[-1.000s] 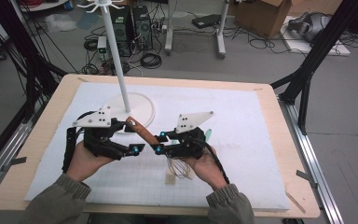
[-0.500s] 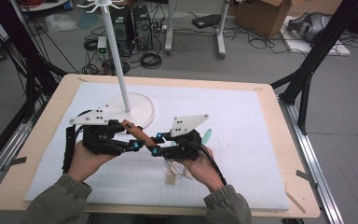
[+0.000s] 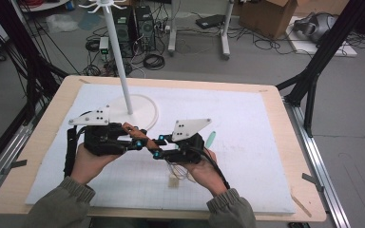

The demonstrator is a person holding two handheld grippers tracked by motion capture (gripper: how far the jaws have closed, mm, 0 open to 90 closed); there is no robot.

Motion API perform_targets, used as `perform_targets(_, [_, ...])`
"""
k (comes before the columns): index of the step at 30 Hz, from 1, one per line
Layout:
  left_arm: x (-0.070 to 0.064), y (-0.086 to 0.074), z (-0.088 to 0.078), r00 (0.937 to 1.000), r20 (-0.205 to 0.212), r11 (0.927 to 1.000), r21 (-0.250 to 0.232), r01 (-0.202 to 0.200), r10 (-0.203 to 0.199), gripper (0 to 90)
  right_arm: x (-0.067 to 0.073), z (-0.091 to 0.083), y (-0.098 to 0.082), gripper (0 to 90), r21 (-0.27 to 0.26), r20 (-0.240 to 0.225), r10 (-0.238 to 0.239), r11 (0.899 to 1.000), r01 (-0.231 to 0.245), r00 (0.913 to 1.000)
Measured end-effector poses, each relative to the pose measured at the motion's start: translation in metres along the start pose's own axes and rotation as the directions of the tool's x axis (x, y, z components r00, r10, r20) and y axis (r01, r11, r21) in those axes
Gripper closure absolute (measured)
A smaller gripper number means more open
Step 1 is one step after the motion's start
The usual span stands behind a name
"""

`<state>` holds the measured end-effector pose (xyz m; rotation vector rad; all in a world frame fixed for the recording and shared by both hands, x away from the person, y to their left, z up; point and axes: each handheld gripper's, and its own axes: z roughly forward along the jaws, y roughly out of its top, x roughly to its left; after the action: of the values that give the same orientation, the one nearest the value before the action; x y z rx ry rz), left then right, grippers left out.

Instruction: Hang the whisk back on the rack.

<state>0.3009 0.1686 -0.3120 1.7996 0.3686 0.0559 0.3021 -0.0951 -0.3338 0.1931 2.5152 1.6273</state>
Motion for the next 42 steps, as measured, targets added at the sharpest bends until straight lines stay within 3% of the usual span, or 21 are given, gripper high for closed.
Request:
perform_targets(10, [-0.001,0.001,0.001,0.9999,0.011,0.9999,-0.010,0.010,-0.010,71.7,0.002,0.001,0.000,70.4,0.003,0.013,-0.017,1.000,0.017,0.9998])
perform_targets(18, [-0.004,0.006,-0.002,0.9998,0.016,0.9997,-0.022,0.007,-0.006,71.9,0.004,-0.002,0.002,70.1,-0.030,0.014,-0.023,0.999,0.024,0.9996])
perform_targets(25, [-0.006,0.009,-0.002,0.9997,0.022,0.9999,-0.011,-0.012,0.012,72.0,0.002,-0.003,0.001,69.0,-0.047,-0.016,-0.002,0.999,0.001,0.9999])
perform_targets(36, [-0.008,0.015,-0.005,0.9983,0.041,0.9990,0.016,-0.042,0.041,72.0,-0.005,-0.004,-0.001,63.8,-0.030,-0.092,0.041,0.999,-0.044,0.9949])
perform_targets(41, [-0.009,0.015,-0.004,0.9974,0.058,0.9990,0.015,-0.043,0.042,72.0,-0.005,0.000,0.001,65.2,-0.019,-0.114,0.029,0.999,-0.031,0.9930])
perform_targets(42, [-0.009,0.015,-0.004,0.9974,0.058,0.9989,0.015,-0.044,0.043,72.0,-0.005,0.000,0.001,69.5,-0.014,-0.119,0.029,0.999,-0.031,0.9925])
